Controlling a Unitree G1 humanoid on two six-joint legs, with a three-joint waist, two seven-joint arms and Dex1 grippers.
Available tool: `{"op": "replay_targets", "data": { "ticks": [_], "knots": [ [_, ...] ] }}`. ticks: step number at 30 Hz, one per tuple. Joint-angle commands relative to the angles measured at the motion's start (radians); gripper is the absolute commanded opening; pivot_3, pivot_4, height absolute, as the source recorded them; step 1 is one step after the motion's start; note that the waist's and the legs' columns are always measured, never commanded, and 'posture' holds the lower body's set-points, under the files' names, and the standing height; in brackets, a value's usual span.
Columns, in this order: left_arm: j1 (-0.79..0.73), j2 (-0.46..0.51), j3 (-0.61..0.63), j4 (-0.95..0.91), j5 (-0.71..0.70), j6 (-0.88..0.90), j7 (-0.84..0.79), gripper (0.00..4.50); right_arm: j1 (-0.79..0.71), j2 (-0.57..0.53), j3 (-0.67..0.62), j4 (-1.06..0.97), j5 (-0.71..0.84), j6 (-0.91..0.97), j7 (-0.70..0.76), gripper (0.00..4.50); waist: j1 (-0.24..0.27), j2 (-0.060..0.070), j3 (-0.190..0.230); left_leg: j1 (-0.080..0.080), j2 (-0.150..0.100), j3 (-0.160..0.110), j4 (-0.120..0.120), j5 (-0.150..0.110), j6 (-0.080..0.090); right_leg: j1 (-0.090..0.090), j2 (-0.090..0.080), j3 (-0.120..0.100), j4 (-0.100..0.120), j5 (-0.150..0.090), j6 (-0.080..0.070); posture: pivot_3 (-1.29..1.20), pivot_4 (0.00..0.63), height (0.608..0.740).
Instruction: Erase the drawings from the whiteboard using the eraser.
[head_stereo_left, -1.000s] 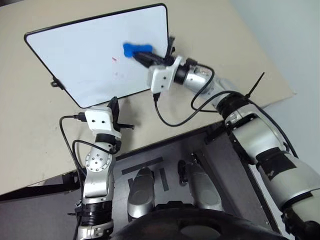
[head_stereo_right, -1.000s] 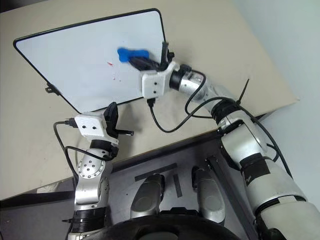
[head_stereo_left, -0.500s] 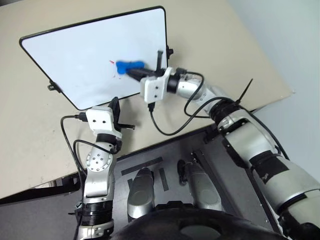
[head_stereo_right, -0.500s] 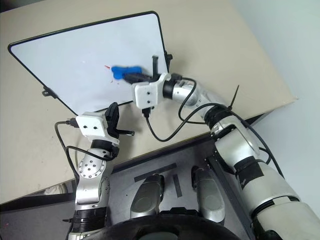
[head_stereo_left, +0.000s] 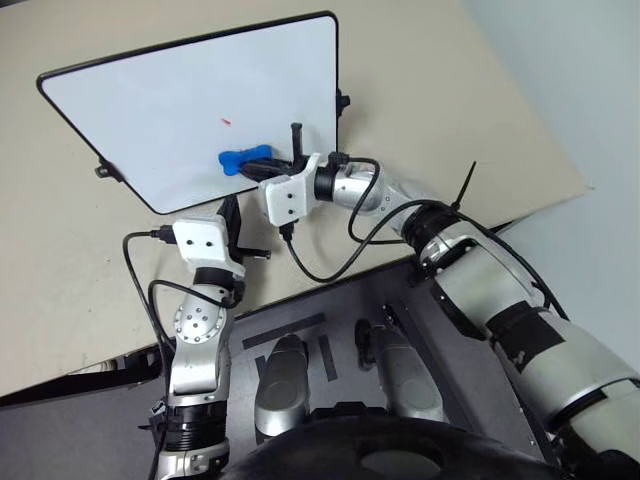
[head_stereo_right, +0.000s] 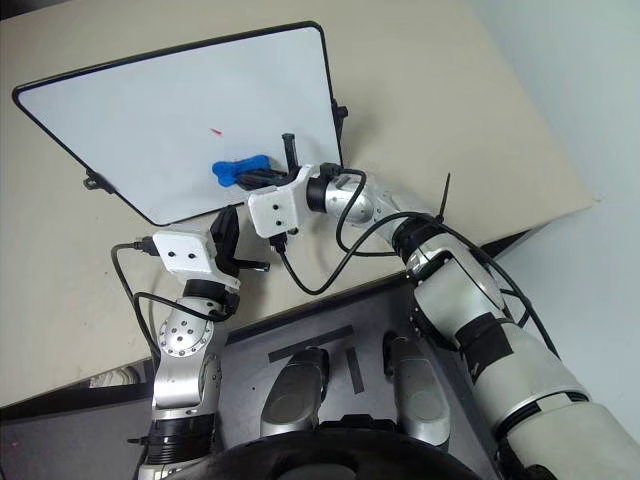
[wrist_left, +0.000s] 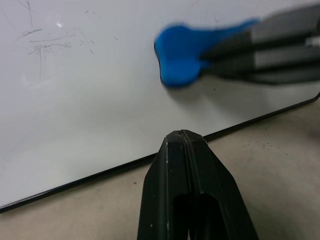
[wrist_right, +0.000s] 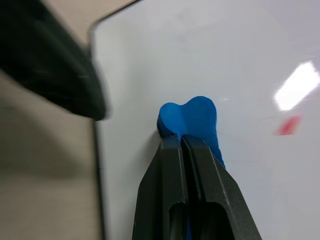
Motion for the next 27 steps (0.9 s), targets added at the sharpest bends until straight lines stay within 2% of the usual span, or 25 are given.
{"op": "replay_targets", "data": {
  "ticks": [1,5,7,14,18,27],
  "knots": [
    [-0.004,-0.005,-0.005,-0.010,0.004,-0.025,0.007,0.00,-0.065,-0.041,-0.050,-0.048,-0.001,0.018,-0.160,0.03,0.000,0.000,0.000,0.000,0.000,0.000,0.000,0.000,0.000,0.000,0.000,0.000,0.000,0.001,-0.001,0.00,0.150,0.740],
    [-0.010,-0.003,-0.006,-0.005,0.002,-0.026,0.004,0.00,-0.070,-0.063,-0.053,-0.065,0.002,0.007,-0.226,0.03,0.001,0.000,0.000,0.001,0.000,0.000,0.001,0.001,0.001,0.000,0.000,-0.001,0.000,0.007,-0.002,0.00,0.150,0.740],
    [-0.012,-0.002,-0.007,-0.002,0.002,-0.026,0.001,0.00,-0.062,-0.064,-0.045,-0.067,0.011,-0.006,-0.210,0.03,0.001,0.000,0.000,0.002,0.000,0.000,0.001,0.001,0.002,0.001,0.000,-0.001,-0.001,0.004,0.006,0.00,0.150,0.740],
    [-0.016,0.001,-0.007,0.001,0.002,-0.028,-0.004,0.00,0.010,-0.026,0.012,-0.032,0.028,-0.025,-0.029,0.03,0.000,0.000,0.000,0.005,0.000,0.000,0.001,0.002,0.003,0.001,0.002,-0.001,-0.004,0.004,0.008,0.00,0.150,0.740],
    [-0.014,0.001,-0.007,-0.002,0.003,-0.028,-0.003,0.00,0.052,-0.005,0.028,-0.004,0.026,-0.005,0.071,0.03,0.000,0.000,0.000,0.004,0.001,0.000,0.000,0.000,0.000,0.001,0.002,-0.001,-0.008,0.009,0.001,0.00,0.150,0.740],
    [-0.006,0.002,-0.002,-0.011,0.002,-0.027,0.000,0.00,0.097,-0.035,0.009,-0.051,0.085,-0.032,0.189,0.03,0.002,0.000,0.000,0.003,0.000,0.000,0.001,-0.007,0.000,0.000,0.002,-0.001,-0.011,0.008,0.002,0.00,0.150,0.740]
  ]
}}
